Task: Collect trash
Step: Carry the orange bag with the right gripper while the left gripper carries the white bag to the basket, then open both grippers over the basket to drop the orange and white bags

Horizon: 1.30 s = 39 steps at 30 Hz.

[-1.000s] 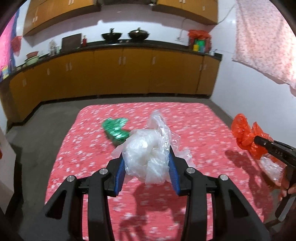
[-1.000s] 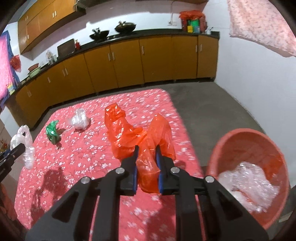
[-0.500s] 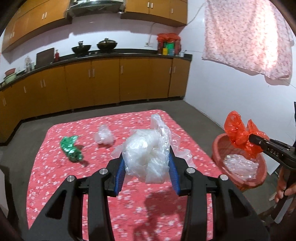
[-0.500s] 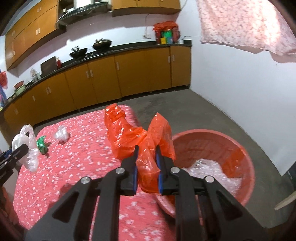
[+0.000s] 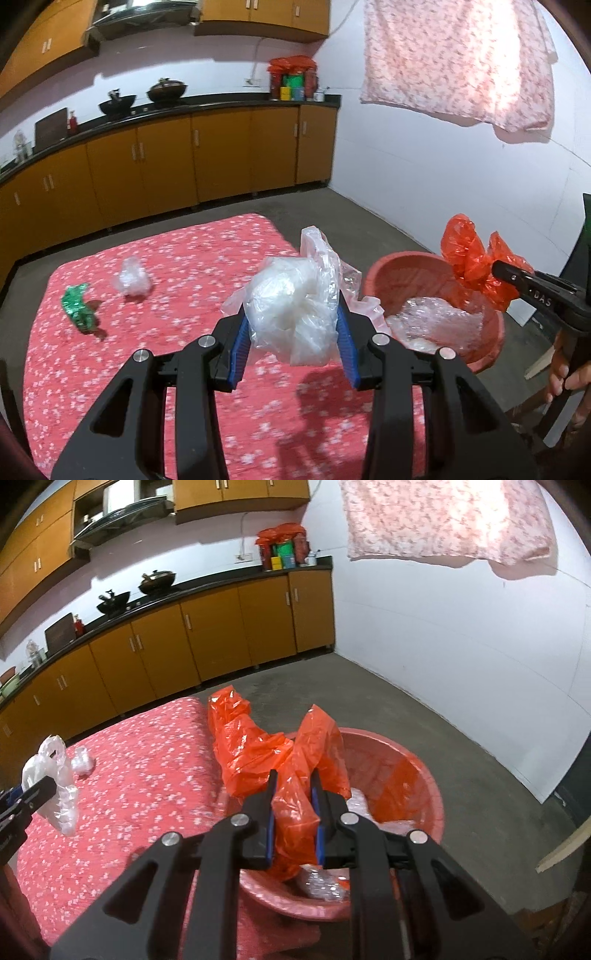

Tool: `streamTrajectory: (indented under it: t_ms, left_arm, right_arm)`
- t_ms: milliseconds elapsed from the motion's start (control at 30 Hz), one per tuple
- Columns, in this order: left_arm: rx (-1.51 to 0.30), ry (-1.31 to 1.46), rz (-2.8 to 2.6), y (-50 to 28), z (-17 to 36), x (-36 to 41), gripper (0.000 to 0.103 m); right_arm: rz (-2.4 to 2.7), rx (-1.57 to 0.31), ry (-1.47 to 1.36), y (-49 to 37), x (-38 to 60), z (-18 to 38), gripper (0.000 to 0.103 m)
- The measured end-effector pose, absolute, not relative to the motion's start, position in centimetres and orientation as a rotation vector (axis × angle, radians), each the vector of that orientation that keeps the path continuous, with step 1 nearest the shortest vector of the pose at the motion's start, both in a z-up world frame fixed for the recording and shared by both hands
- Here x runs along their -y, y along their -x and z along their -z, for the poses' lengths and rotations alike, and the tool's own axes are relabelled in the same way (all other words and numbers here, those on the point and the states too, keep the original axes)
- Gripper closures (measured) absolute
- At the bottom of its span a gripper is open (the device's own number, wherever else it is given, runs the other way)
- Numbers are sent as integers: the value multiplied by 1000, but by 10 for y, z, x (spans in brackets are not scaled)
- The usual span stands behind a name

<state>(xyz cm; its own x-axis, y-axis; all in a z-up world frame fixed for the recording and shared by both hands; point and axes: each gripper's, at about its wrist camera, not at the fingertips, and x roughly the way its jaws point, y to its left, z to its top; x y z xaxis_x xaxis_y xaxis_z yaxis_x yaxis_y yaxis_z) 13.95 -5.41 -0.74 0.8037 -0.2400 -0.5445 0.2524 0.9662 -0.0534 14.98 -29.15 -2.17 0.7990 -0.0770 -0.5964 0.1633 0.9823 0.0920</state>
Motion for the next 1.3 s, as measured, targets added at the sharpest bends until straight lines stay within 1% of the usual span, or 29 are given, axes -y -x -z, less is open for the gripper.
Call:
streamTrajectory:
  t_ms: [767, 1167, 1267, 1300]
  left_arm:
    - [-626, -76, 464, -161, 28, 169, 61]
    - [-687, -103, 537, -189, 59, 211, 61]
    - [-700, -103, 555, -195, 64, 216, 61]
    - [-700, -106, 558, -196, 65, 218, 61]
  right_arm:
    - [222, -668, -228, -152, 350, 50, 86]
    - [228, -648, -310, -170, 372, 61, 86]
    - [221, -639, -326, -174, 376, 63, 85]
    - [214, -637, -335, -176, 377, 64, 82]
